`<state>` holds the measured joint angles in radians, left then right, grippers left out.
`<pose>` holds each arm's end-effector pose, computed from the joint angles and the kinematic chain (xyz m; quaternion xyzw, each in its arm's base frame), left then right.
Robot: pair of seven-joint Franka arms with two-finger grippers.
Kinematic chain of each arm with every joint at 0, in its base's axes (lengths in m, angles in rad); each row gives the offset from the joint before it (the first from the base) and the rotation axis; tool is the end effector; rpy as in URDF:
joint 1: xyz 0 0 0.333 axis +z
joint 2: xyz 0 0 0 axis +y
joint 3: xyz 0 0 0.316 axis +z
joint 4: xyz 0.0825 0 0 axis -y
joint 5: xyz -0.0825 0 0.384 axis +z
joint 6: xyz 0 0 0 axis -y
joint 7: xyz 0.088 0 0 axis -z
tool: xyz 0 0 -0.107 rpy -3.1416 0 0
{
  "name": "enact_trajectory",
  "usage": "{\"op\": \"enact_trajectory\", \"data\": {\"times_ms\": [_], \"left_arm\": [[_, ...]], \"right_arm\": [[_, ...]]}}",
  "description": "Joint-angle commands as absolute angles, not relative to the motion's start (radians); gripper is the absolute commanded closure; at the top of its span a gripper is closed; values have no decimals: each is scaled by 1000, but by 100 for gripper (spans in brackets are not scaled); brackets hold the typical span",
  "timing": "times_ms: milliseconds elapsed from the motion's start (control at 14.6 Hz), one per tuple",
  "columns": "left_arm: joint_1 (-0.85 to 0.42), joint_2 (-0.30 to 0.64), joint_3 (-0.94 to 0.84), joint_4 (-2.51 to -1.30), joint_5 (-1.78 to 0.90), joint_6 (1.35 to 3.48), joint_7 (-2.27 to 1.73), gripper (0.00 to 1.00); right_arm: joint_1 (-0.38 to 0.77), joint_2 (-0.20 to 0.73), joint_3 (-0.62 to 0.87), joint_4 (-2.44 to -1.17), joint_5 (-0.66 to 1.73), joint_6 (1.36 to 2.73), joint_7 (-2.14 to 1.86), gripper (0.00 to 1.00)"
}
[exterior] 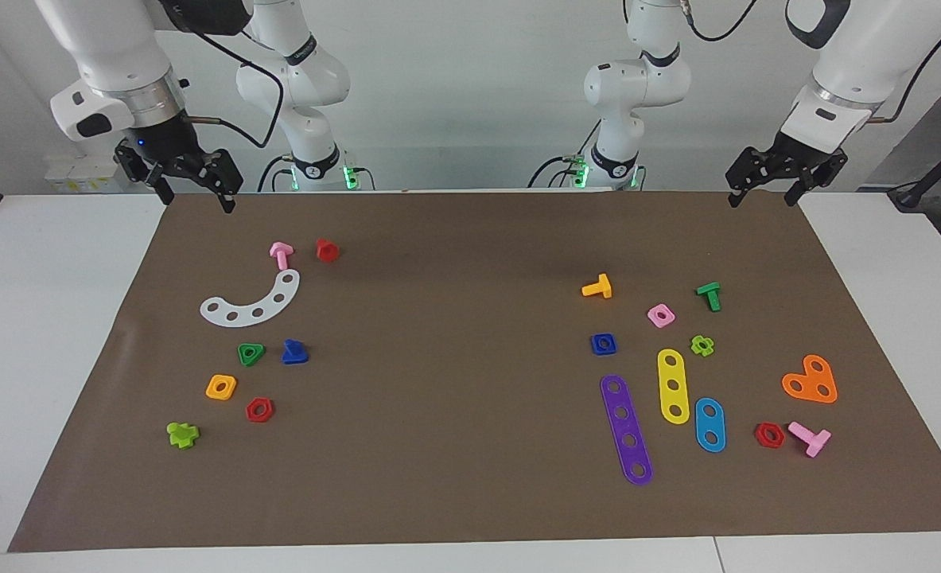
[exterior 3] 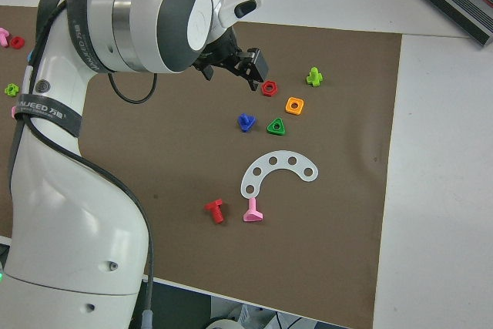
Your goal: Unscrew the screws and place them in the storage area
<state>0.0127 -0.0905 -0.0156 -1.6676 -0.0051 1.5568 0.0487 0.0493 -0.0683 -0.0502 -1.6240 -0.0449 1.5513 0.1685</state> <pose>0.5239 -0.0025 0.6265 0.9996 -0.0258 -0.0101 0.0021 0.5310 -0.0063 0.6348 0.9962 -0.0849 -0.0005 0.0209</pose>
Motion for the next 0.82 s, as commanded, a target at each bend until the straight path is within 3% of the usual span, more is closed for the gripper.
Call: {"op": "enact_trajectory", "data": {"times_ms": [0, 753], "left_arm": [[17, -92, -20, -1666, 17, 1545, 38, 0], [17, -91, -20, -1666, 15, 1545, 38, 0]], "right_arm": [[23, -87, -51, -1647, 41, 1562, 178, 0], [31, -80, -46, -1647, -23, 1562, 120, 0]]}}
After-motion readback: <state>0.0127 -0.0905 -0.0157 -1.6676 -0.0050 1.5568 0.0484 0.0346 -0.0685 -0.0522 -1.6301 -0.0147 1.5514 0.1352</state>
